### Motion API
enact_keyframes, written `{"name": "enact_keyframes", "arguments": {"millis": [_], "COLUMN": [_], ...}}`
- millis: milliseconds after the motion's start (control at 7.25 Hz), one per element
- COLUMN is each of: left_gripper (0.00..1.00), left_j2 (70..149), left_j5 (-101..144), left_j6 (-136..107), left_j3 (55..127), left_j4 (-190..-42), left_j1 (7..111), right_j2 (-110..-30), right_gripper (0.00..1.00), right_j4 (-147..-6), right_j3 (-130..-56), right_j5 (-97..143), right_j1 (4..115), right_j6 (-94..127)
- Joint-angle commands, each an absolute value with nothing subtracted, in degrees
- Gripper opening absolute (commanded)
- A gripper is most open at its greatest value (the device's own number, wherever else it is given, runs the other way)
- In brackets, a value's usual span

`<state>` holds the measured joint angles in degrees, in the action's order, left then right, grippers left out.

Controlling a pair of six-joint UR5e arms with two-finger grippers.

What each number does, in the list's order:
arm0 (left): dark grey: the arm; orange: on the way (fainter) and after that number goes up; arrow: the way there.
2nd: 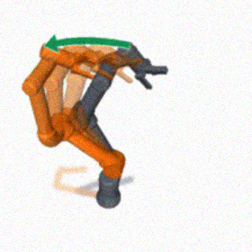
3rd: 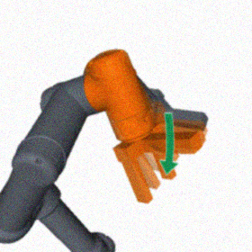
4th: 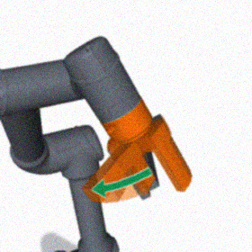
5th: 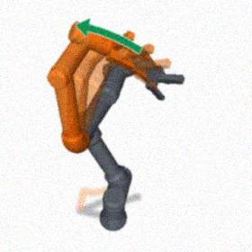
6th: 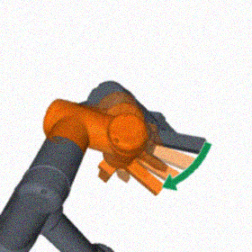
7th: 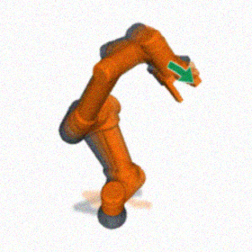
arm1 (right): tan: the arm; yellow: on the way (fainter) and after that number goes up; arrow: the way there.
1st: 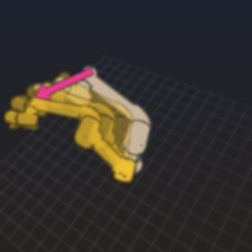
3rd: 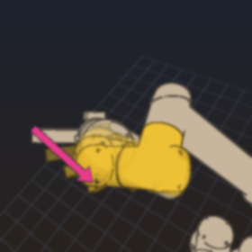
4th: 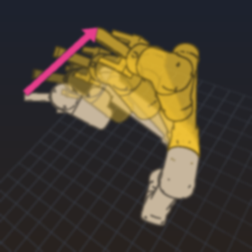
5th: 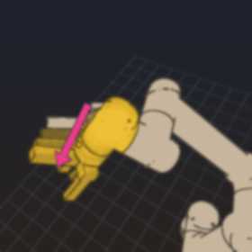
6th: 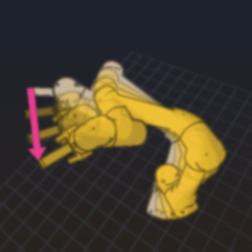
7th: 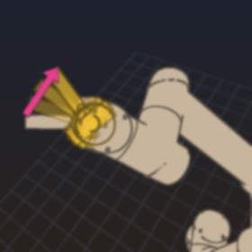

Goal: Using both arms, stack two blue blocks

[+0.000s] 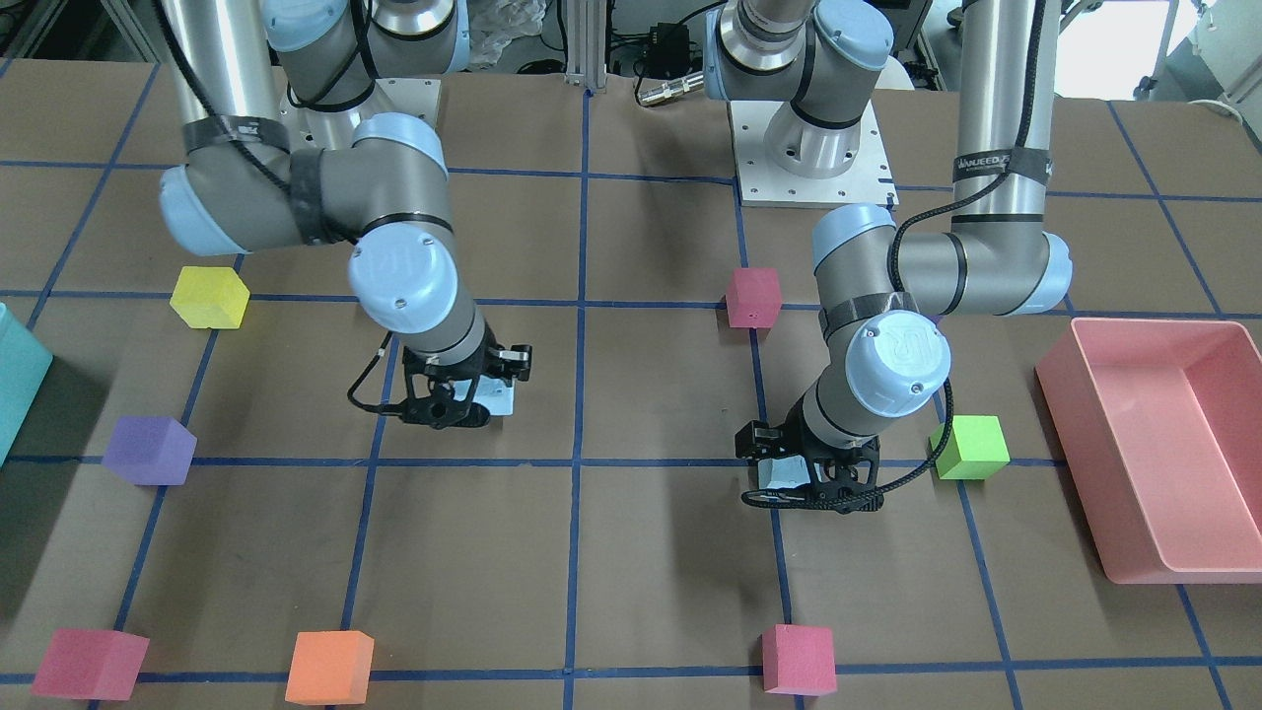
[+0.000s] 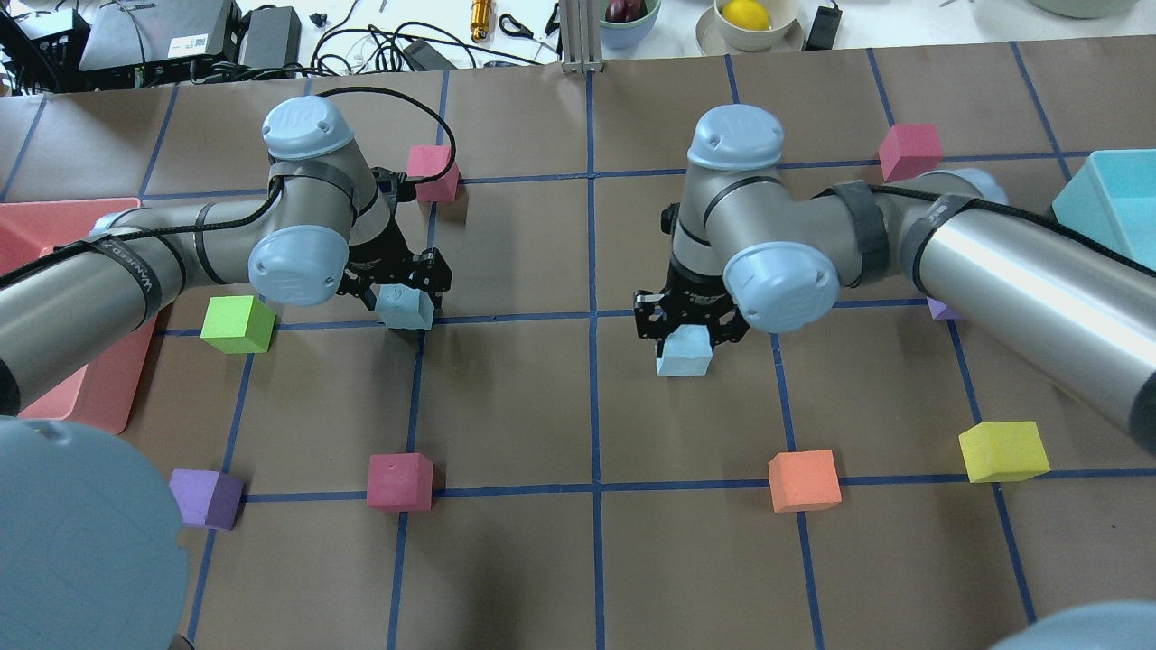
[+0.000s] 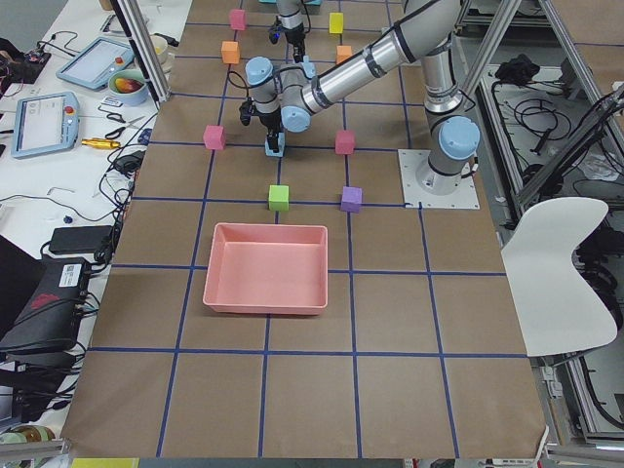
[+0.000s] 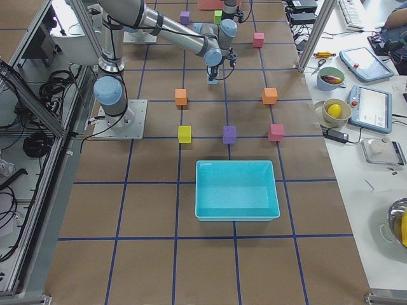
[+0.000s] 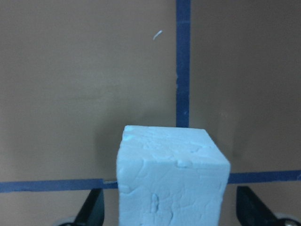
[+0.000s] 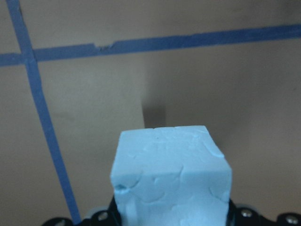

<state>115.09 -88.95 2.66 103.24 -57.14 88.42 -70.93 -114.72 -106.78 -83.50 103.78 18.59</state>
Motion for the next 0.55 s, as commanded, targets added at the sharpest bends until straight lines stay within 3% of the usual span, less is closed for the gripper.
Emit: {"name": "enact_keyframes", "arguments": {"millis": [0,138,276,414], "left_gripper": [1.00,1.00,0.84,0.74], "left_j2": [115.2,115.1,115.1,115.0], "left_j5": [-88.9,-88.9,-88.9,-88.9], "left_j6": [2.7,2.7,2.8,3.1], "left_j3": [103.3,103.3,103.3,103.2], "left_j4": [-54.9,-54.8,-54.2,-53.7], "left_j1": [88.4,88.4,88.4,88.4], "right_j2": [-73.3,-73.6,-73.6,-73.7], "right_gripper": [0.00,0.00,0.00,0.00], "right_j4": [-122.0,-129.3,-131.4,-131.4], "right_j3": [-114.3,-117.1,-118.3,-118.2], "right_j5": [-83.1,-83.0,-83.0,-83.0], "right_j1": [111.4,112.8,114.4,115.8], "right_j6": [27.1,29.3,29.7,29.7]}}
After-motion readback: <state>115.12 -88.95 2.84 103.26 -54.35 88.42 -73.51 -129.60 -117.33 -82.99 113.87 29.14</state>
